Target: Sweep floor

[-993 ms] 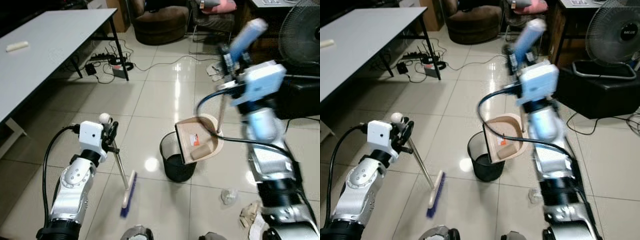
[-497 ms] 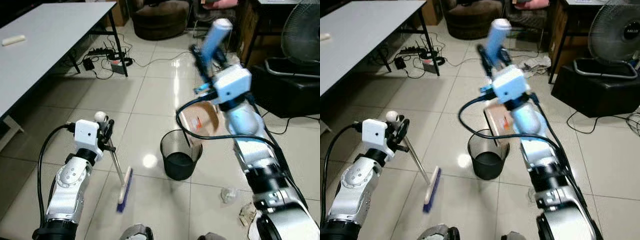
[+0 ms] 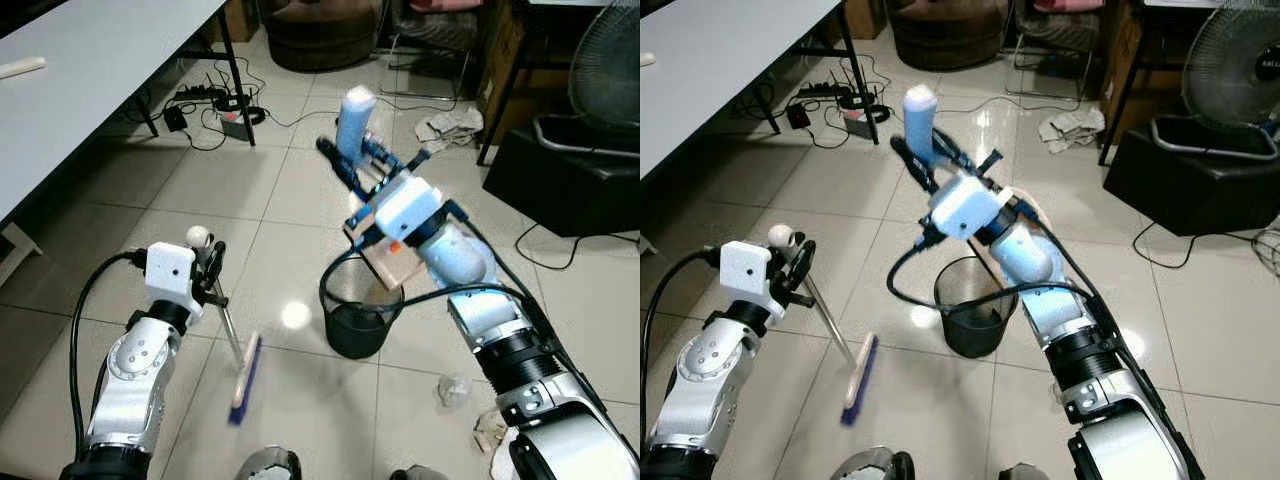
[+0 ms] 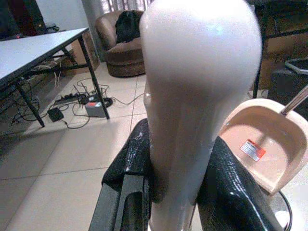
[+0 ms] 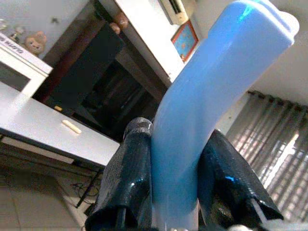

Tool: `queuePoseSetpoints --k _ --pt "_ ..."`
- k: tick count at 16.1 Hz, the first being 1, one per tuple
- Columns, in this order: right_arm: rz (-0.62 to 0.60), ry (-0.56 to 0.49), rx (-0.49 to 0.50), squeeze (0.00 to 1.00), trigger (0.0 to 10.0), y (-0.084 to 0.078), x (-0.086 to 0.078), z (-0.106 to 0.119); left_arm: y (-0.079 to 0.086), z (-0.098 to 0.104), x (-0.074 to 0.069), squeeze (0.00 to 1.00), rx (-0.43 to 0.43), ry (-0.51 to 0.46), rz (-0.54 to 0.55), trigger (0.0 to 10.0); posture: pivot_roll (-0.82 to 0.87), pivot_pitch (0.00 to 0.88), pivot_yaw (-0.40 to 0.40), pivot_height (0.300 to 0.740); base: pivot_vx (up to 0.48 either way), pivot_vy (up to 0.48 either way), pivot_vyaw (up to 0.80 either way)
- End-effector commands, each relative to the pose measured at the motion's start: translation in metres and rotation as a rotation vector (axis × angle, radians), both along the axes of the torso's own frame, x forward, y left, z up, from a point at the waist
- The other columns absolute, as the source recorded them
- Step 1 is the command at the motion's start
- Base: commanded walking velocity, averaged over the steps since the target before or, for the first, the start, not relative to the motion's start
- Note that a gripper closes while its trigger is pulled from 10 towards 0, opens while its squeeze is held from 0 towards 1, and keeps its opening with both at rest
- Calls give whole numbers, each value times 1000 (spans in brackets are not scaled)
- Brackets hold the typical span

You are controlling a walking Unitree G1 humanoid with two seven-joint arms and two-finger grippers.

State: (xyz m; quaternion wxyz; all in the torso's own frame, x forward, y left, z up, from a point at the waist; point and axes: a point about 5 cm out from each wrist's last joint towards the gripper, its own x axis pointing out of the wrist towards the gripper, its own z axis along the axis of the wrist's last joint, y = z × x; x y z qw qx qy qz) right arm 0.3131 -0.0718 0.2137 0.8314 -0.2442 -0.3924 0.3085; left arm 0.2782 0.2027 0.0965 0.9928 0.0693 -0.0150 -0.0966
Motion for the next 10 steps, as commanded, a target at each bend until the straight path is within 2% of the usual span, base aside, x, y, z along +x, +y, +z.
queuePoseSetpoints --k 1,2,4,6,7,9,10 --pt "33 -86 -26 0 10000 4 -5 8 4 12 4 0 14 -48 15 10000 69 56 66 740 0 0 0" --pt "18 -112 -31 0 10000 2 -4 11 4 13 5 0 14 -52 15 10000 69 55 64 740 0 0 0" --pt "-37 -142 23 0 10000 -8 0 26 4 14 6 0 13 -52 13 10000 62 54 64 740 0 0 0" --pt "-235 -200 165 0 10000 -53 0 67 0 5 4 0 16 -4 -16 10000 25 41 74 740 0 0 0" --pt "-332 -218 201 0 10000 -76 -4 80 -4 -1 2 0 23 24 -36 10000 6 37 77 740 0 0 0" --pt "-526 -174 240 0 10000 -122 -12 80 -13 -8 1 0 19 38 -67 10000 -10 19 77 740 0 0 0" --pt "-568 -144 257 0 10000 -133 -13 74 -16 -8 2 0 13 36 -67 10000 -9 19 73 740 0 0 0"
